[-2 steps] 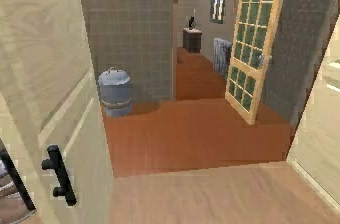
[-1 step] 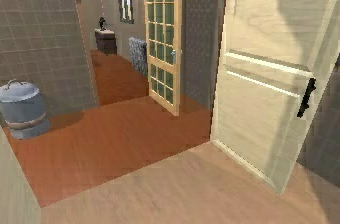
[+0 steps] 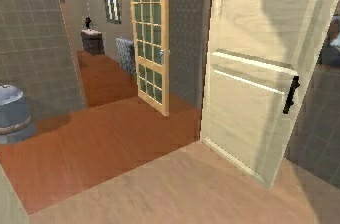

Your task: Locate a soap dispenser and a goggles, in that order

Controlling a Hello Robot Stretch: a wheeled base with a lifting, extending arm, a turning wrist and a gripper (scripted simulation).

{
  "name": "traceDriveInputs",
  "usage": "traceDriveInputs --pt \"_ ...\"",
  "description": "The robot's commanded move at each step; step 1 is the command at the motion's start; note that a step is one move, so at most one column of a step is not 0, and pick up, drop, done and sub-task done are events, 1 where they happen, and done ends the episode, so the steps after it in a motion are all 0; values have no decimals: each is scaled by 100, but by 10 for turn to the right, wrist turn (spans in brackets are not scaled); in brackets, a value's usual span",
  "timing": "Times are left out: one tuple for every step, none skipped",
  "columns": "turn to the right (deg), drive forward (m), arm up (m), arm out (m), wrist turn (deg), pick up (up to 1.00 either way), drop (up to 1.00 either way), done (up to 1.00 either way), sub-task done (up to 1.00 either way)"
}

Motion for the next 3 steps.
traceDriveInputs --pt "0 50 0 0 0 0 0 0 0" --pt "-300 0 0 0 0 0 0 0 0" --pt "0 100 0 0 0 0 0 0 0"
